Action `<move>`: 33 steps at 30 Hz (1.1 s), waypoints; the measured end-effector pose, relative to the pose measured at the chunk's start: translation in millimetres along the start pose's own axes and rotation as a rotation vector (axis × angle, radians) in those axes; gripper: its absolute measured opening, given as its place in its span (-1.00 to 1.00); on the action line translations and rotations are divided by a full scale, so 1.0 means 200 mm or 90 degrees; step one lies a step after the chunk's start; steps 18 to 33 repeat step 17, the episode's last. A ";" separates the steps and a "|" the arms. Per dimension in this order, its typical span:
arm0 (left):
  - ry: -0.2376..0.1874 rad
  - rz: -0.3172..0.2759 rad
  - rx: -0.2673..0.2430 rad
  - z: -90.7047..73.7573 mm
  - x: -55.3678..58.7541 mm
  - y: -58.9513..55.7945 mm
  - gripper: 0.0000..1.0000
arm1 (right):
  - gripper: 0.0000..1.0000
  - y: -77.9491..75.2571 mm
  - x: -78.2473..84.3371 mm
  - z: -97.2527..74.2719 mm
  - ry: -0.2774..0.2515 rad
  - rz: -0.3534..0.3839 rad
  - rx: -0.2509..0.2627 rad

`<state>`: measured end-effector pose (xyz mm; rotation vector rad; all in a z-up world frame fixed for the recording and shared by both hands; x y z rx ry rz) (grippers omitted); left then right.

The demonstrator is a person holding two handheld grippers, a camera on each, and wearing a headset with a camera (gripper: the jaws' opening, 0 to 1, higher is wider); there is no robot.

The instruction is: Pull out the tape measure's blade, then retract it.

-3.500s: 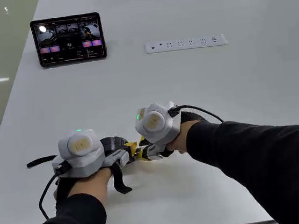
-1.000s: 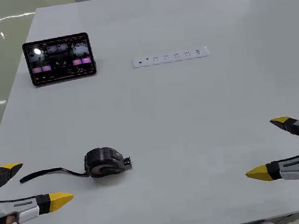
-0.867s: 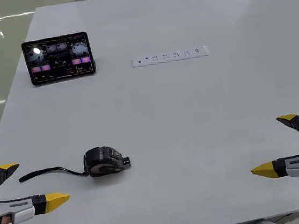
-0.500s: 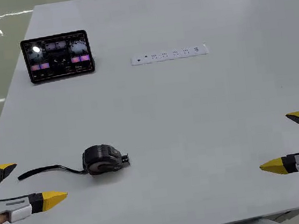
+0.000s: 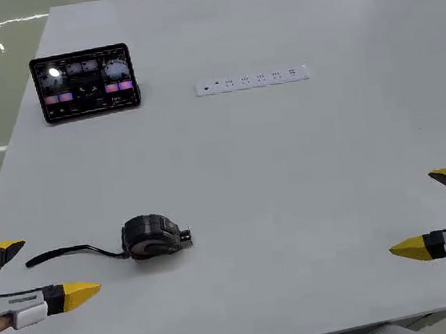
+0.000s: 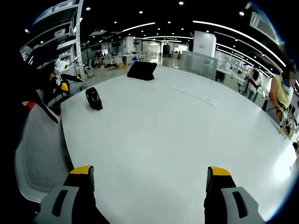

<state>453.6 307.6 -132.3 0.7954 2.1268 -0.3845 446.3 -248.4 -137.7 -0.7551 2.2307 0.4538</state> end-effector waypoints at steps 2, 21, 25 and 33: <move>0.000 -0.004 0.003 0.00 0.00 0.00 0.98 | 0.98 -0.01 -0.01 -0.01 -0.002 -0.001 0.002; 0.001 -0.006 0.006 0.00 -0.01 0.00 0.98 | 0.98 -0.04 -0.03 -0.02 -0.009 0.007 0.006; 0.001 -0.006 0.006 0.00 -0.01 0.00 0.98 | 0.98 -0.04 -0.03 -0.02 -0.009 0.007 0.006; 0.001 -0.006 0.006 0.00 -0.01 0.00 0.98 | 0.98 -0.04 -0.03 -0.02 -0.009 0.007 0.006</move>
Point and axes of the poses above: the centre of the closed fingertips' face, and the gripper's own axes: z roughly forward along the fingers, y roughly to its left, x roughly out of its underside, the point moved 6 cm from there along -z, roughly backward along the fingers, and after that the axes turned 8 degrees about z, right-handed, at the moved point
